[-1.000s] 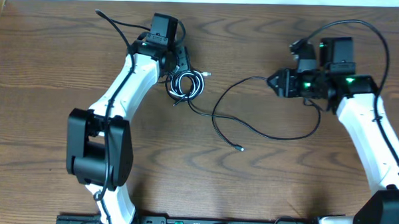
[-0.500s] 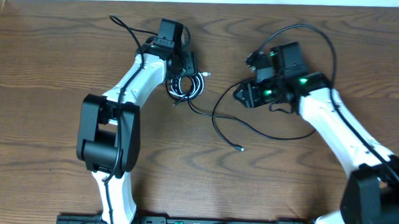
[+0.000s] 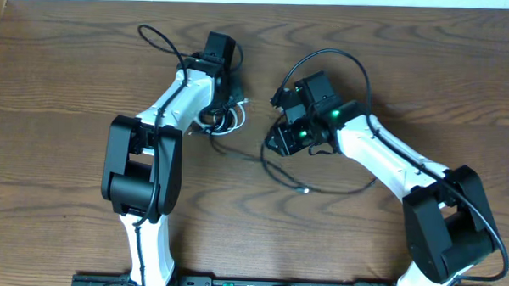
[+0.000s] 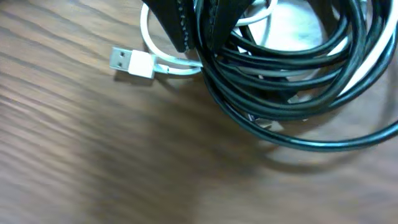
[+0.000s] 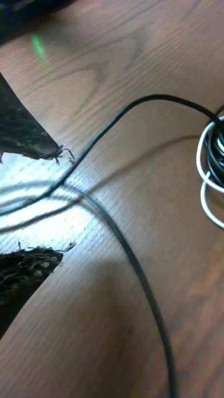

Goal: Untangle cables

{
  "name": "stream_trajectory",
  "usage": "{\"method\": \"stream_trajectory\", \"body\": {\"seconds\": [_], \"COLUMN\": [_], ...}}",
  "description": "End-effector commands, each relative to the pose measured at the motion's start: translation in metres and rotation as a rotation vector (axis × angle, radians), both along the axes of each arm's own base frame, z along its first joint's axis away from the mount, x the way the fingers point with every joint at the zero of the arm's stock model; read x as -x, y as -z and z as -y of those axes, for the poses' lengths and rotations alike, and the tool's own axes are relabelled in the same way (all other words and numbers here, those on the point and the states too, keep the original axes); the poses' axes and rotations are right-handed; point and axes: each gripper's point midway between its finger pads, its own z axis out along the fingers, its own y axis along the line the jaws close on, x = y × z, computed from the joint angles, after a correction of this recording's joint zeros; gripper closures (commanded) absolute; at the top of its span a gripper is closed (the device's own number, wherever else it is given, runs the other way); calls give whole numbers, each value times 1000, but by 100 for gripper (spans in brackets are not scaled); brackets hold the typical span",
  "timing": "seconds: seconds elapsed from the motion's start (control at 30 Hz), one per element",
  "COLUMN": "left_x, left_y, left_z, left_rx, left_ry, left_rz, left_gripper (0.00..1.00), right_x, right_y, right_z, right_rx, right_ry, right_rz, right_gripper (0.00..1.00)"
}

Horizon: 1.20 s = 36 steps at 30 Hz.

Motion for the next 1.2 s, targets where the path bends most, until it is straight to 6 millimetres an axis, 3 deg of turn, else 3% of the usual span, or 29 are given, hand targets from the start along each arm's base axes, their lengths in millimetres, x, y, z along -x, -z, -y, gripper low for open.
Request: {"method": "stream_trajectory", "body": {"seconds": [0.0, 0.2, 0.33, 0.5, 0.57, 0.67, 0.73, 1.0, 1.17], "left_x": [1, 9, 9, 7, 3, -2, -3, 11, 21], "left_y": [7, 9, 6, 1, -5, -17, -26, -30, -27], "left_z": [-30, -18, -9, -8, -12, -14, -20, -38, -39], "left_rx": [-71, 64, 150, 203, 208, 233, 238, 216, 188], "left_ry": [-165, -145, -131, -133, -140, -103, -107, -95, -6], "left_rz": [-22, -84, -103, -103, -88, -60, -48, -89, -117], "left_gripper": [92, 92, 93, 92, 85, 50, 37, 36, 36], "right_x": [3, -2, 5, 12, 16, 20, 19, 21, 26], "right_y": [-2, -13, -22, -29, -30, -33, -33, -31, -9], "right_z": [-12, -32, -52, -70, -77, -87, -92, -108, -119], "right_rx": [-13, -64, -128, -158, -166, -170, -155, -147, -138], "right_ry": [-36, -68, -122, -164, -181, -199, -196, -209, -232], "right_rz": [19, 95, 115, 149, 160, 190, 227, 281, 263], "right_gripper": [54, 54, 47, 46, 45, 38, 35, 31, 31]}}
